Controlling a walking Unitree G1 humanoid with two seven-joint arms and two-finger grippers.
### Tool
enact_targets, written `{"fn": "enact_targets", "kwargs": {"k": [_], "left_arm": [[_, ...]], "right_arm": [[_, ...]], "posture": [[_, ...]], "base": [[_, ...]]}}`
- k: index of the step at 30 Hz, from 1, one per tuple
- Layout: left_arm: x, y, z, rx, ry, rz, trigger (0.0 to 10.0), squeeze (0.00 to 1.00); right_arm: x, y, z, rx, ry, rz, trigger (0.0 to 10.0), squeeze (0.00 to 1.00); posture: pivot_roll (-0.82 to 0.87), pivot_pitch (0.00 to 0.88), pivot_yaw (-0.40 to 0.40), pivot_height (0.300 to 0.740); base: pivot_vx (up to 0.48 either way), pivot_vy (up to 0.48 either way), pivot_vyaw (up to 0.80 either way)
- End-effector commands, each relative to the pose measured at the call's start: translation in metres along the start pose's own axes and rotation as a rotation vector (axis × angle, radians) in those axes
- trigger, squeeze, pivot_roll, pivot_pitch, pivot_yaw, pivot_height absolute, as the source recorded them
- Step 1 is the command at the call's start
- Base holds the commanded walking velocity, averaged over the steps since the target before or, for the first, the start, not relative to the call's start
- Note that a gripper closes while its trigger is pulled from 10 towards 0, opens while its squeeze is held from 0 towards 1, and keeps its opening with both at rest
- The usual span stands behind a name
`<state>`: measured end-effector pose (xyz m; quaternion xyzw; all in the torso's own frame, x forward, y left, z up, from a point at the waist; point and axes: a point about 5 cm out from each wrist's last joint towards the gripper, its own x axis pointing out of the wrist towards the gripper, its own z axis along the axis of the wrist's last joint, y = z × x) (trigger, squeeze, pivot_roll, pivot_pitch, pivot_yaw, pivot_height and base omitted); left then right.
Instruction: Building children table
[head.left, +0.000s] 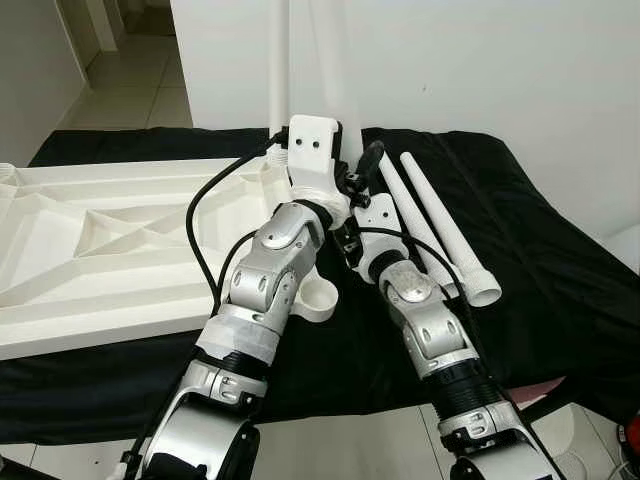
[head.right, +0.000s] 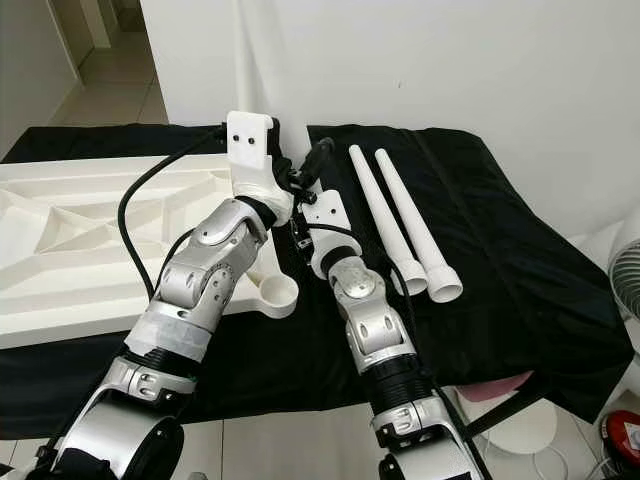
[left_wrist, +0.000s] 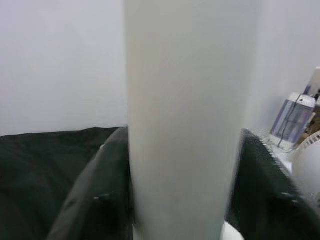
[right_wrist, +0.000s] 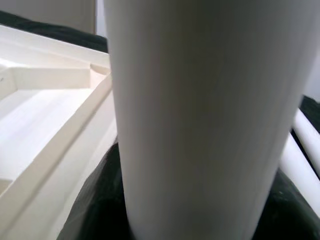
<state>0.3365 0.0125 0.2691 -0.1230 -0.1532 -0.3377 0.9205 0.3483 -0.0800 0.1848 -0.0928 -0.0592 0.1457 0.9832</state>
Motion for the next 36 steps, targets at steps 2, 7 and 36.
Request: {"fn": "enact_targets", "kwargs": {"k": [2,7,36], "left_arm": [[0.0,-0.008,-0.001,-0.01,0.005,-0.067,10.0,1.0],[-0.001,-0.009,0.001,-0.018,0.003,-0.084,10.0,1.0],[-0.04,0.041,-0.022,0.176,0.131,-0.02,10.0,0.0]], "right_arm": [[0.002,-0.006,0.004,0.022,-0.015,-0.033,10.0,0.0],[0.002,-0.008,0.003,0.046,-0.009,-0.056,10.0,0.0],[-0.001,-0.043,-0.011,0.225,0.028,-0.278,10.0,0.0]], "posture": [[0.05,0.003,-0.045,0.74],[0.06,0.002,-0.045,0.74],[0.06,0.021,-0.042,0.74]], "base": [[0.0,0.0,0.0],[0.0,0.0,0.0],[0.0,0.0,0.0]]}}
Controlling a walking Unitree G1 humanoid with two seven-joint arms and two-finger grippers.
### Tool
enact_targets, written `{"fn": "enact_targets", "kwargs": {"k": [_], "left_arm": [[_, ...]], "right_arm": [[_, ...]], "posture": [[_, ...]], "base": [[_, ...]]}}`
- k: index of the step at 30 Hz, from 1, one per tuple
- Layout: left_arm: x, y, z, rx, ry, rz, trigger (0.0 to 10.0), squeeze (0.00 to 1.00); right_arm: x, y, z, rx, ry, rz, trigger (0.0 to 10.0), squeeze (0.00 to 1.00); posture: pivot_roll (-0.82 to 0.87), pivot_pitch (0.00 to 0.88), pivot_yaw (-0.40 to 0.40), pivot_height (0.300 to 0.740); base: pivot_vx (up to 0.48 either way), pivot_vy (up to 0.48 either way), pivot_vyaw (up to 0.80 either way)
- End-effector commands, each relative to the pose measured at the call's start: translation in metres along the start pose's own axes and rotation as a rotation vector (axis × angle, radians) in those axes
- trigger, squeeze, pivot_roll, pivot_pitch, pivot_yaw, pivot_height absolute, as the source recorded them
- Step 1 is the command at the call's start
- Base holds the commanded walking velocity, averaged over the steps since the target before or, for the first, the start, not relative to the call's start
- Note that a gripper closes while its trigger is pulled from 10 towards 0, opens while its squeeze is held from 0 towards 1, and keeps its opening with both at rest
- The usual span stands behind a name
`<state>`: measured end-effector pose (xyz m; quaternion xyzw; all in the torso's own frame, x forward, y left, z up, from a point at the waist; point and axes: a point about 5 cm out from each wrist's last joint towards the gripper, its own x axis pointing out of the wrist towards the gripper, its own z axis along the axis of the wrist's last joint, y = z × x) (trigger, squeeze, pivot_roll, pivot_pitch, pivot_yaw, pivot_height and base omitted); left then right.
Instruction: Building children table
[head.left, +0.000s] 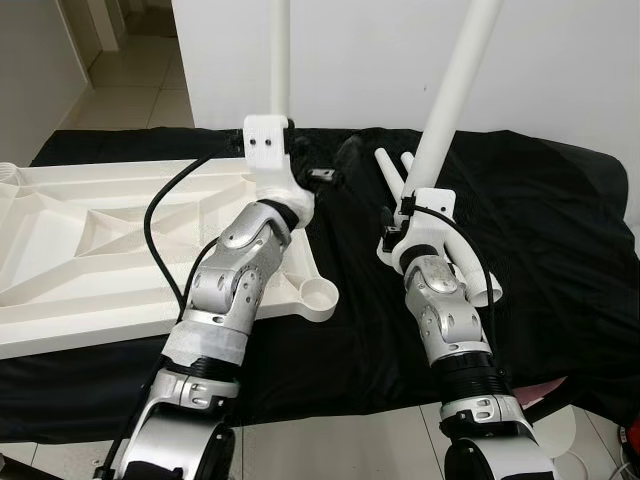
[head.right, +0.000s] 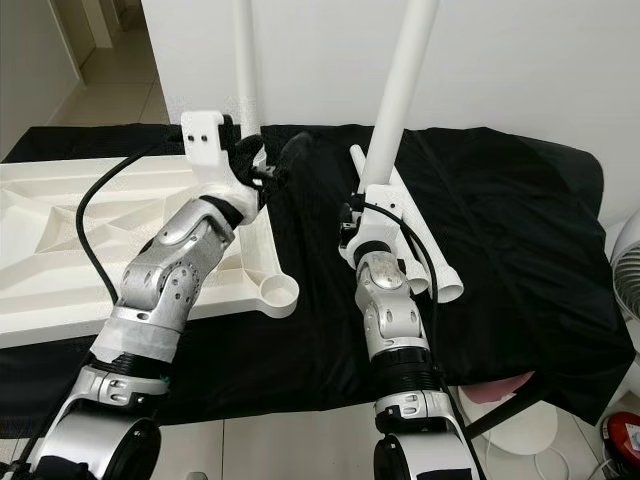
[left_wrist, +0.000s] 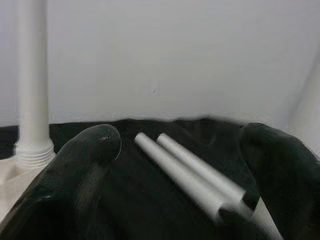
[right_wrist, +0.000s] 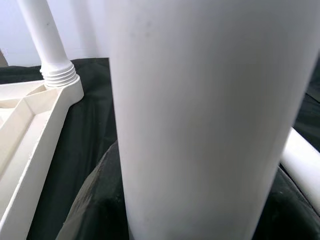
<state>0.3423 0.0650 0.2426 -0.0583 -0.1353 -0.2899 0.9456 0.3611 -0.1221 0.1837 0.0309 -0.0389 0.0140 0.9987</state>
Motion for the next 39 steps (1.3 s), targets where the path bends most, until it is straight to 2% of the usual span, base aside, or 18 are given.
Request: {"fn": "enact_targets", "kwargs": {"k": [1,5,10,11,13,16,18,20,21,25,27,30,34,36,39], "left_arm": [[-0.009,-0.006,-0.02,0.119,0.064,-0.132,10.0,0.0],[-0.017,-0.007,-0.028,0.171,0.095,-0.174,10.0,0.0],[-0.038,-0.004,-0.05,0.281,0.227,-0.302,10.0,0.0],[-0.038,-0.004,-0.05,0.281,0.227,-0.302,10.0,0.0],[-0.047,0.002,-0.057,0.311,0.305,-0.344,10.0,0.0],[-0.047,0.002,-0.057,0.311,0.305,-0.344,10.0,0.0],[-0.056,0.011,-0.066,0.345,0.388,-0.357,10.0,0.0],[-0.056,0.011,-0.066,0.345,0.388,-0.357,10.0,0.0],[-0.061,0.021,-0.075,0.383,0.46,-0.337,10.0,0.0],[-0.064,0.026,-0.08,0.422,0.503,-0.322,10.0,0.0],[-0.065,0.033,-0.089,0.474,0.578,-0.271,10.0,0.0],[-0.063,0.034,-0.094,0.48,0.606,-0.236,10.0,0.0],[-0.055,0.027,-0.101,0.516,0.637,-0.217,10.0,0.0],[-0.05,0.016,-0.104,0.553,0.633,-0.264,10.0,0.0],[-0.048,0.01,-0.105,0.555,0.624,-0.289,10.0,0.0]], "right_arm": [[0.0,-0.001,-0.001,-0.012,-0.004,-0.001,10.0,0.0],[0.0,-0.001,0.0,-0.003,-0.005,0.0,10.0,0.0],[0.001,-0.002,0.001,-0.009,-0.009,0.002,10.0,0.0],[0.001,-0.002,0.001,-0.009,-0.009,0.002,10.0,0.0],[0.001,-0.001,0.001,-0.015,-0.008,0.002,10.0,0.0],[0.001,-0.001,0.001,-0.015,-0.008,0.002,10.0,0.0],[0.0,-0.001,0.001,-0.019,-0.008,0.002,10.0,0.0],[0.0,-0.001,0.001,-0.019,-0.008,0.002,10.0,0.0],[0.0,-0.002,0.001,-0.021,-0.008,0.001,10.0,0.0],[0.0,-0.002,0.001,-0.022,-0.009,0.0,10.0,0.0],[0.0,-0.001,0.001,-0.021,-0.01,0.0,10.0,0.0],[0.0,-0.001,0.001,-0.021,-0.01,0.001,10.0,0.0],[0.001,0.0,0.002,-0.022,-0.011,0.004,10.0,0.0],[0.001,0.001,0.002,-0.024,-0.014,0.003,10.0,0.0],[0.001,0.0,0.002,-0.024,-0.014,0.002,10.0,0.0]], "posture": [[0.06,0.025,-0.045,0.74],[0.06,0.029,-0.045,0.74],[0.06,0.035,-0.048,0.74],[0.06,0.035,-0.048,0.74],[0.06,0.035,-0.048,0.74],[0.06,0.035,-0.048,0.74],[0.06,0.037,-0.048,0.74],[0.06,0.037,-0.048,0.74],[0.06,0.037,-0.048,0.74],[0.06,0.04,-0.044,0.74],[0.06,0.04,-0.044,0.74],[0.06,0.04,-0.044,0.74],[0.06,0.041,-0.044,0.74],[0.06,0.041,-0.04,0.74],[0.05,0.039,-0.036,0.74]], "base": [[0.0,0.0,0.0],[0.0,0.0,0.0],[0.0,0.0,0.0],[0.0,0.0,0.0],[0.0,0.0,0.0],[0.0,0.0,0.0],[0.0,0.0,0.0],[0.0,0.0,0.0],[0.0,0.0,0.0],[0.0,0.0,0.0],[0.0,0.0,0.0],[0.0,0.0,0.0],[0.0,0.0,0.0],[0.0,0.0,0.0],[0.0,0.0,0.0]]}}
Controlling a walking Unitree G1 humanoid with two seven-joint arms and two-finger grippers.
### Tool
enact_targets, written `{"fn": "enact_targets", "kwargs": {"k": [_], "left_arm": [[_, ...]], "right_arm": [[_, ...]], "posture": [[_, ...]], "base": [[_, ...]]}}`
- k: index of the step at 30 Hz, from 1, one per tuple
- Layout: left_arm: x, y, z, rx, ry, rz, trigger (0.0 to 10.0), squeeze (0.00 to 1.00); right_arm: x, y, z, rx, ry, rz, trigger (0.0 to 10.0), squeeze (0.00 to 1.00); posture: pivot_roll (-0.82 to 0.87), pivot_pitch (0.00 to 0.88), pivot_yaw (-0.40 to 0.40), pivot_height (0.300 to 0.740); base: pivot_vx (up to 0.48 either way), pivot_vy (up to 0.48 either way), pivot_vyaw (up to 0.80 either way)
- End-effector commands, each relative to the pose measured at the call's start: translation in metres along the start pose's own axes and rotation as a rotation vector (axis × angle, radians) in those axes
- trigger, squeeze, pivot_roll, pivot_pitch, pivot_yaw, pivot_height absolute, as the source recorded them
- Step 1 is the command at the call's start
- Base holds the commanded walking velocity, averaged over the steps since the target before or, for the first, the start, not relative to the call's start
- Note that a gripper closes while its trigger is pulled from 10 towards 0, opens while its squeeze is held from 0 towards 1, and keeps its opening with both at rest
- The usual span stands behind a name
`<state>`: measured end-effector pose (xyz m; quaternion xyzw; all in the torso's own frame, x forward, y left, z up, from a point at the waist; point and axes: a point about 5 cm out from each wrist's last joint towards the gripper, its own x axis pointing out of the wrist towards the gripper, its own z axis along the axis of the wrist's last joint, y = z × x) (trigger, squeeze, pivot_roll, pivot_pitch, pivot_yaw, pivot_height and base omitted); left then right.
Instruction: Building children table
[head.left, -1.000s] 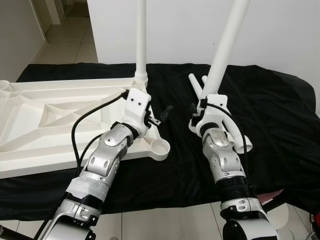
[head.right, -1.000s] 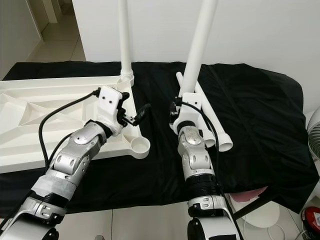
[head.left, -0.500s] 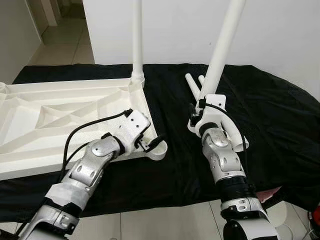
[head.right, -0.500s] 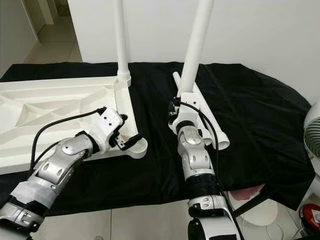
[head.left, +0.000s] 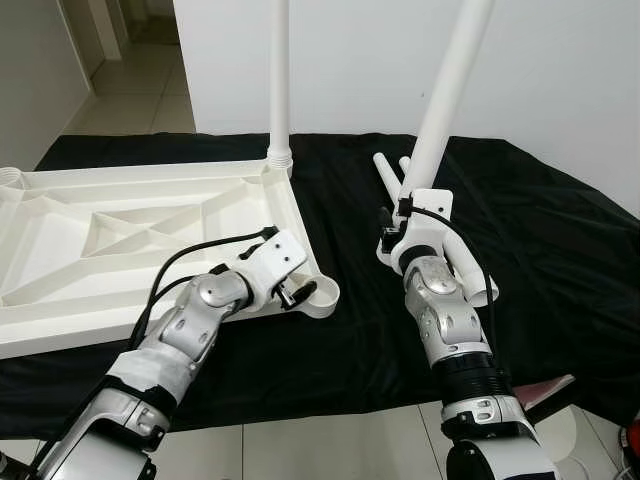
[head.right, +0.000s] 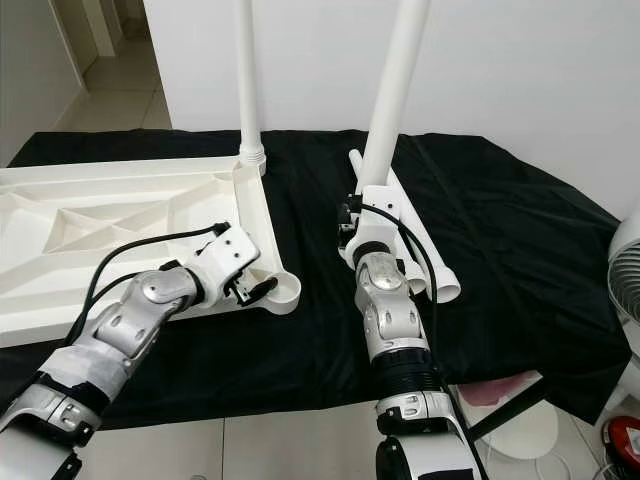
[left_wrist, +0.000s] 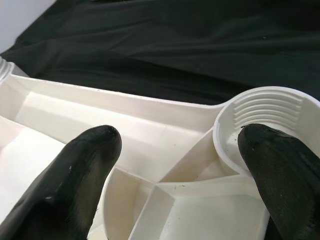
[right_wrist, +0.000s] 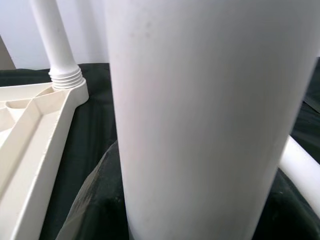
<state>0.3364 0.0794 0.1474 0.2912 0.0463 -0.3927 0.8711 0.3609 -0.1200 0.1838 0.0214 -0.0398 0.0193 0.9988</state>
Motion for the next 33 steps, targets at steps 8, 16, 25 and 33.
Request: {"fn": "enact_targets", "kwargs": {"k": [8,16,25,33], "left_arm": [[0.014,-0.031,-0.009,-0.003,0.054,-0.055,10.0,0.0],[0.02,-0.062,0.007,-0.001,-0.018,-0.201,10.0,0.0],[0.022,-0.074,0.03,-0.07,-0.138,-0.279,10.0,0.0],[0.019,-0.031,0.036,-0.115,-0.178,-0.117,10.0,0.0]], "right_arm": [[0.0,-0.003,0.003,-0.003,-0.015,-0.017,10.0,0.0],[-0.001,-0.001,0.002,0.001,-0.019,-0.017,10.0,0.0],[-0.001,0.004,0.001,-0.002,-0.022,0.002,10.0,0.0],[0.0,0.005,-0.001,-0.003,-0.017,0.006,10.0,0.0]], "posture": [[0.04,0.041,-0.027,0.74],[0.04,0.044,-0.015,0.74],[0.04,0.031,-0.009,0.74],[0.04,0.026,-0.009,0.74]], "base": [[0.0,0.0,0.0],[0.0,0.0,0.0],[0.0,0.0,0.0],[0.0,0.0,0.0]]}}
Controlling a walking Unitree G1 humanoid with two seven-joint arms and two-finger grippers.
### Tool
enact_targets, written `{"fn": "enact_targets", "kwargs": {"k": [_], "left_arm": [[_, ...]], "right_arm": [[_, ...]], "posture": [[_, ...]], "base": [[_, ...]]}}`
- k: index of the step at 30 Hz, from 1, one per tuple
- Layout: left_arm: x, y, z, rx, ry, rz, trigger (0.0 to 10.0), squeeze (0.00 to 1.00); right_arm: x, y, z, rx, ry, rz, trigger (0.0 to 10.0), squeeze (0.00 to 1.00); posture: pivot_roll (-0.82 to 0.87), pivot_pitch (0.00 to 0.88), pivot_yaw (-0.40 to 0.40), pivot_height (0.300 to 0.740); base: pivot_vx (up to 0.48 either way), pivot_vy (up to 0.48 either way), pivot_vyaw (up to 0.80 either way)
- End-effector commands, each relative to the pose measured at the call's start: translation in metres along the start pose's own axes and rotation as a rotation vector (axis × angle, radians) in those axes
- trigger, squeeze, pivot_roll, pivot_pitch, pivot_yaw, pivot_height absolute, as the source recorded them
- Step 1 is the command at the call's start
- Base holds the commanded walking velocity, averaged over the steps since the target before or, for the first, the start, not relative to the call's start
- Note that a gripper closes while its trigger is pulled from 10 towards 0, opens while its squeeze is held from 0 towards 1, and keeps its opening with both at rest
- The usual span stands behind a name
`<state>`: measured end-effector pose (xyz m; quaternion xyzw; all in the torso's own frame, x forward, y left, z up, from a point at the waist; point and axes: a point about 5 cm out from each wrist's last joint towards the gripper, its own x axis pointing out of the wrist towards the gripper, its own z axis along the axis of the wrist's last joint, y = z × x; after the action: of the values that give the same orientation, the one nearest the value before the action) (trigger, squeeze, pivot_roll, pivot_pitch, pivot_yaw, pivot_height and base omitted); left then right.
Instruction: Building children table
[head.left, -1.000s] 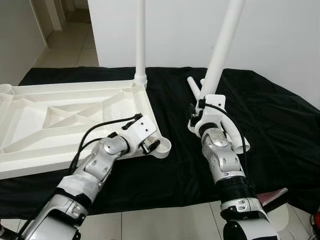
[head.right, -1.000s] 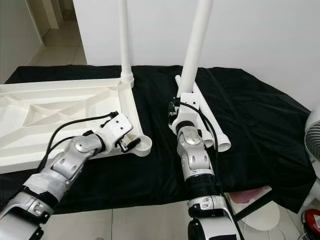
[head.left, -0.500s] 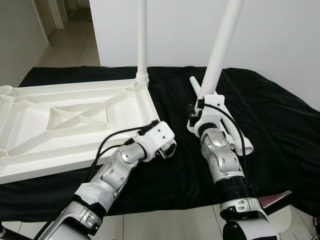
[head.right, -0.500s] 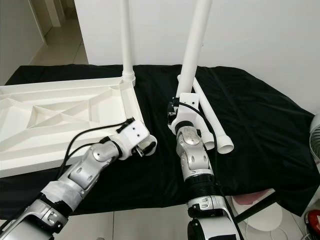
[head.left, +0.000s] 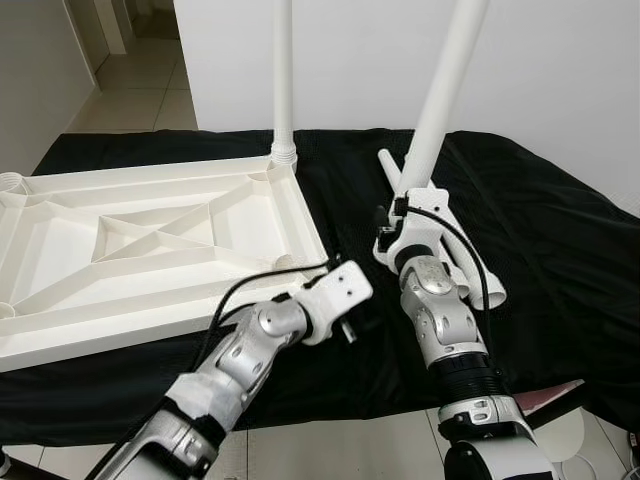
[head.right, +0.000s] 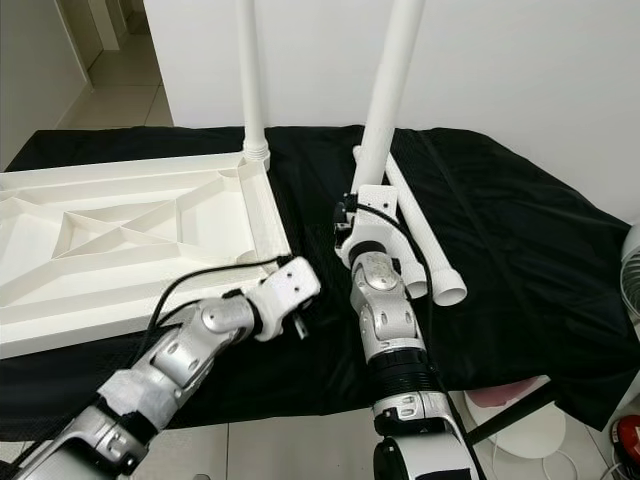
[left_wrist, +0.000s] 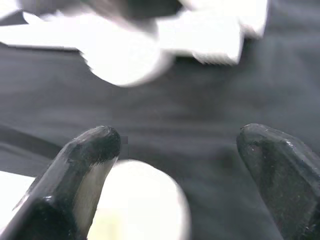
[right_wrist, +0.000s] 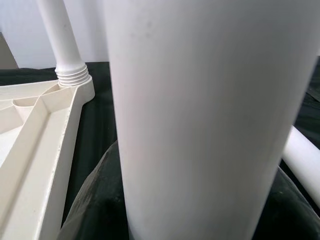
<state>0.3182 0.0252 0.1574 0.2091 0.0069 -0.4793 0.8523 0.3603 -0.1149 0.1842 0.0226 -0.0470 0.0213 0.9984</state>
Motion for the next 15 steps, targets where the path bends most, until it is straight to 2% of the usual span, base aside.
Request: {"fn": "enact_targets", "kwargs": {"k": [1,4,7,9,11,12,14,15], "left_arm": [[-0.006,0.013,-0.002,-0.028,-0.004,0.061,10.0,0.0],[-0.008,0.019,-0.001,-0.036,-0.011,0.08,10.0,0.0],[-0.021,0.04,0.004,-0.121,-0.065,0.132,10.0,0.0],[-0.026,0.048,0.002,-0.153,-0.068,0.155,10.0,0.0],[-0.027,0.051,-0.003,-0.123,-0.035,0.179,10.0,0.0],[-0.027,0.055,-0.01,-0.084,0.013,0.209,10.0,0.0],[-0.027,0.055,-0.01,-0.084,0.013,0.209,10.0,0.0],[-0.028,0.058,-0.014,-0.057,0.045,0.229,10.0,0.0]], "right_arm": [[0.0,0.0,-0.002,-0.006,-0.001,0.003,10.0,0.0],[0.0,0.0,-0.002,-0.007,0.0,0.005,10.0,0.0],[0.0,0.001,-0.005,-0.011,0.007,0.011,10.0,0.0],[0.0,0.002,-0.005,-0.014,0.01,0.013,10.0,0.0],[0.0,0.002,-0.006,-0.014,0.011,0.015,10.0,0.0],[0.001,0.003,-0.005,-0.014,0.009,0.019,10.0,0.0],[0.001,0.003,-0.005,-0.014,0.009,0.019,10.0,0.0],[0.001,0.004,-0.005,-0.015,0.008,0.022,10.0,0.0]], "posture": [[0.04,0.026,-0.009,0.74],[0.05,0.02,-0.013,0.74],[0.05,0.013,-0.019,0.74],[0.05,0.012,-0.021,0.74],[0.05,0.007,-0.025,0.74],[0.05,0.006,-0.028,0.74],[0.05,0.006,-0.028,0.74],[0.05,0.006,-0.028,0.74]], "base": [[0.0,0.0,0.0],[0.0,0.0,0.0],[0.0,0.0,0.0],[0.0,0.0,0.0],[0.0,0.0,0.0],[0.0,0.0,0.0],[0.0,0.0,0.0],[0.0,0.0,0.0]]}}
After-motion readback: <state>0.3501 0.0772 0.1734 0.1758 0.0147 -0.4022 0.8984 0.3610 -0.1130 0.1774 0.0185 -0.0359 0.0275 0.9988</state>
